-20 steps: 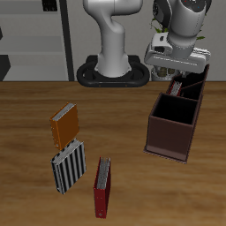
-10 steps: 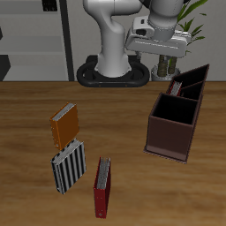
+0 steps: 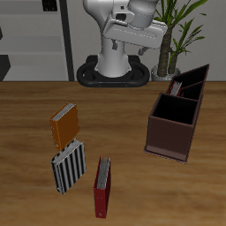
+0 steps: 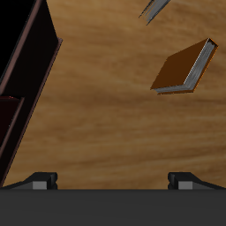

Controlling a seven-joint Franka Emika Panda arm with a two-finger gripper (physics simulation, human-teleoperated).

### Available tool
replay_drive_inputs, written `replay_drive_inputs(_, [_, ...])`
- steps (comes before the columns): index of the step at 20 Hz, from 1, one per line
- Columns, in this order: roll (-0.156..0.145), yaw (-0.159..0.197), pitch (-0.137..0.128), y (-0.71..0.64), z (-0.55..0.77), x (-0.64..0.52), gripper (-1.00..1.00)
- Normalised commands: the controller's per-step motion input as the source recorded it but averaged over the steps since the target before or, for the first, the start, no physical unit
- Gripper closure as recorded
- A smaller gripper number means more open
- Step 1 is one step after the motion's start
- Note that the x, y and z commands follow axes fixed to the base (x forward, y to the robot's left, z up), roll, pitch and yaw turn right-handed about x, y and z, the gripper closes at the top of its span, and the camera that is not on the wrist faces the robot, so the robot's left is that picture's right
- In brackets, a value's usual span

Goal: Place the right red book into the left desk caddy's front compartment and place the orange book into the left desk caddy's left compartment and place the striped book into the left desk caddy's left compartment

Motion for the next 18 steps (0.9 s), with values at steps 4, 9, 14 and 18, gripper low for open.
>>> replay_drive_inputs(4, [-0.049, 0.001, -0.063, -0.58, 0.02, -0.10, -1.00])
replay_drive_inputs(9, [0.032, 0.035, -0.022, -0.56, -0.12, -0.09, -1.00])
replay_drive_inputs(14, [0.219, -0.004, 0.065, -0.31, -0.06, -0.03, -1.00])
replay_drive_inputs(18, [0.052, -0.078, 0.055, -0.60, -0.02, 0.07, -1.00])
